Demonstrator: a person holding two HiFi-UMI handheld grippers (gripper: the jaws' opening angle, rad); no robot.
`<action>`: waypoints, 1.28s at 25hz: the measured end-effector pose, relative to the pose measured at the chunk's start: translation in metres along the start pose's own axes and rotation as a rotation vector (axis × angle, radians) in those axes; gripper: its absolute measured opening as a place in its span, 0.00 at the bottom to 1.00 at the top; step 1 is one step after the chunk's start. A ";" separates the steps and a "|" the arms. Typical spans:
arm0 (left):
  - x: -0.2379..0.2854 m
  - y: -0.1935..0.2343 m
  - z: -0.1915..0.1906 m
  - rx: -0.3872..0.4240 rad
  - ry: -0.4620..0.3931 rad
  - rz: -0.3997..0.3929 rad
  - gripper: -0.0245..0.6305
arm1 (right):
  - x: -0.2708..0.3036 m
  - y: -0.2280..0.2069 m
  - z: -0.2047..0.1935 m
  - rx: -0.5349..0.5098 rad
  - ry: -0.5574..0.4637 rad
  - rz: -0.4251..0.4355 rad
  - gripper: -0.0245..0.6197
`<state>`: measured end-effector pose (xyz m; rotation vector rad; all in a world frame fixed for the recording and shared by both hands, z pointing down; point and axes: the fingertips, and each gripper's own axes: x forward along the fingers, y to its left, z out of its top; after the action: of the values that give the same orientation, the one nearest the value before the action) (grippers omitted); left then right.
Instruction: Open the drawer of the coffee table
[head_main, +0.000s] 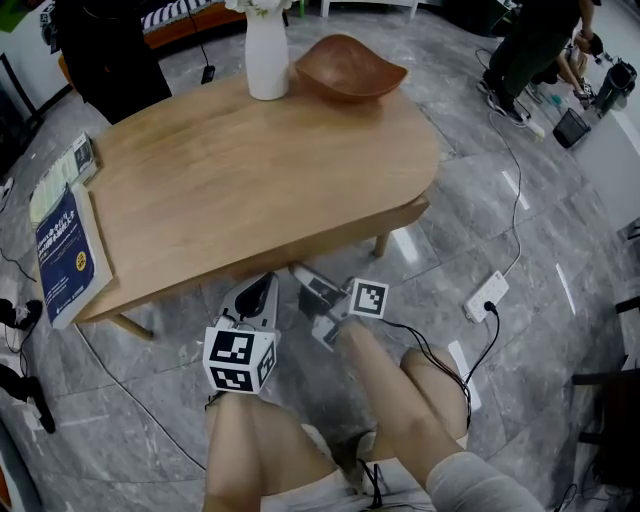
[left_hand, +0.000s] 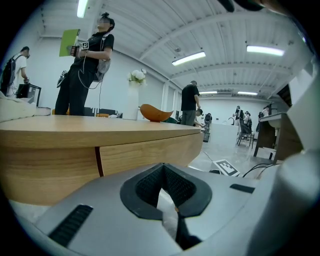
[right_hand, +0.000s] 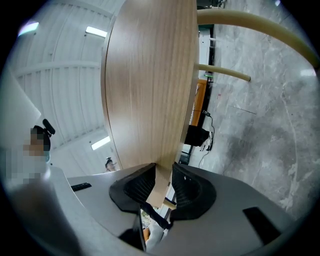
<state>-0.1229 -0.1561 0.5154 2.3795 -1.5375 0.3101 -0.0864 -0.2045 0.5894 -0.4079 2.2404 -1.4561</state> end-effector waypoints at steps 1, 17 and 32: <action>0.000 0.000 0.000 -0.002 0.000 -0.002 0.05 | -0.001 0.001 -0.001 -0.001 0.004 0.002 0.21; -0.012 -0.032 0.008 0.087 -0.028 -0.108 0.05 | -0.023 0.015 -0.017 -0.013 0.051 0.010 0.20; -0.037 -0.030 0.033 0.101 -0.066 -0.103 0.05 | -0.033 0.020 -0.026 0.000 0.075 0.006 0.20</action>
<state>-0.1099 -0.1251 0.4683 2.5612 -1.4528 0.2962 -0.0709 -0.1603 0.5866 -0.3512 2.2977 -1.4917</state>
